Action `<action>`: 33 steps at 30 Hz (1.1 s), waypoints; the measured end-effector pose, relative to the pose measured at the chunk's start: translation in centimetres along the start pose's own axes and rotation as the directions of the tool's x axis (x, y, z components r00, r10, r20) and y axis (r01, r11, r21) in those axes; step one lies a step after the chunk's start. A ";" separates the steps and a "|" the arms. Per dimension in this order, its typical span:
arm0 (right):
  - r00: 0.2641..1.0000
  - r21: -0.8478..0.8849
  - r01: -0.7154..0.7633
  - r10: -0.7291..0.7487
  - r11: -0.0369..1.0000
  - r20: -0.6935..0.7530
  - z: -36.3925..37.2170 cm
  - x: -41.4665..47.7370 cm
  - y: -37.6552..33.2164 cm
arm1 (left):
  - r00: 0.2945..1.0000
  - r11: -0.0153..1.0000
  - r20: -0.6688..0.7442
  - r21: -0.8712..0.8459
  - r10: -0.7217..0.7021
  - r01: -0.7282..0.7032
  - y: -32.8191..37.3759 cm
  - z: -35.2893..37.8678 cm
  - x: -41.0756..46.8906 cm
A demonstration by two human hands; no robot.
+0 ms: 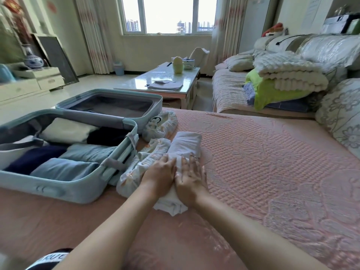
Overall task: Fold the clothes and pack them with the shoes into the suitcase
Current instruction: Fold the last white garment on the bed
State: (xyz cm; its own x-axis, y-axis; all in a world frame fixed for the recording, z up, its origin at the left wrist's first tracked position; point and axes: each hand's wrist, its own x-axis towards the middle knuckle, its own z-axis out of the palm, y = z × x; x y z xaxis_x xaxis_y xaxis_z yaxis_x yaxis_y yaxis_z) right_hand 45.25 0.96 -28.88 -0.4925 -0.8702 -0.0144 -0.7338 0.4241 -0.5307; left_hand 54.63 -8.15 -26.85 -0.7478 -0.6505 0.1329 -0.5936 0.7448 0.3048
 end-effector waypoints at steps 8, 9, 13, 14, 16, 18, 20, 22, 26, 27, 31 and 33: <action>0.980 -0.131 0.119 -0.095 0.984 0.177 -3.9 1.3 0.9 | 0.994 0.985 0.101 0.170 -0.030 0.012 0.2 -1.5 0.9; 0.979 -0.137 0.129 -0.104 0.982 0.176 -4.6 1.5 0.8 | 0.989 0.990 0.136 0.134 -0.049 0.031 0.4 -2.2 1.2; 0.986 -0.101 0.145 -0.134 0.984 0.103 -7.5 2.9 -0.4 | 0.987 0.994 0.122 0.037 -0.105 0.102 1.1 -5.9 3.1; 0.987 -0.069 0.147 -0.141 0.987 0.079 -8.3 3.6 -0.9 | 0.991 0.994 0.085 0.022 -0.107 0.106 1.1 -7.0 4.0; 0.985 -0.019 0.165 -0.164 0.986 0.049 -9.7 5.6 -2.0 | 0.993 0.993 0.027 0.008 -0.116 0.116 0.7 -9.1 5.8; 0.983 0.020 0.183 -0.184 0.983 0.030 -10.6 8.2 -3.3 | 0.993 0.993 0.005 -0.022 -0.114 0.114 -0.4 -10.9 7.9; 0.980 0.051 0.192 -0.194 0.980 0.044 -10.7 11.4 -4.7 | 0.990 0.988 0.000 -0.065 -0.140 0.140 -2.1 -12.2 10.1; 0.976 0.047 0.207 -0.210 0.977 0.056 -10.3 15.2 -6.3 | 0.982 0.981 -0.008 -0.054 -0.188 0.187 -4.8 -13.0 12.8; 0.964 0.047 0.252 -0.255 0.967 0.077 -8.6 23.5 -9.7 | 0.957 0.957 0.021 0.003 -0.290 0.290 -12.3 -13.6 19.7; 0.959 0.036 0.267 -0.269 0.963 0.089 -8.0 25.7 -10.5 | 0.949 0.950 0.028 0.018 -0.313 0.312 -14.2 -13.6 21.6; 0.938 -0.052 0.340 -0.334 0.939 0.093 -5.9 34.4 -13.3 | 0.916 0.918 0.073 0.074 -0.394 0.389 -21.5 -12.7 27.6; 0.926 -0.149 0.376 -0.368 0.914 0.083 -4.4 38.7 -14.7 | 0.902 0.910 0.128 0.103 -0.413 0.402 -24.6 -12.1 29.9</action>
State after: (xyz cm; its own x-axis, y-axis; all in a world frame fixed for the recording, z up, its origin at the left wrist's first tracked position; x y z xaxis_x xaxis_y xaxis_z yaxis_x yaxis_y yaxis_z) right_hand 34.93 -37.81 -17.91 -0.1475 -0.9827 0.1116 -0.9261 0.0977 -0.3644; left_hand 50.48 -47.67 -18.94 -0.4670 -0.8751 -0.1271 -0.8716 0.4312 0.2333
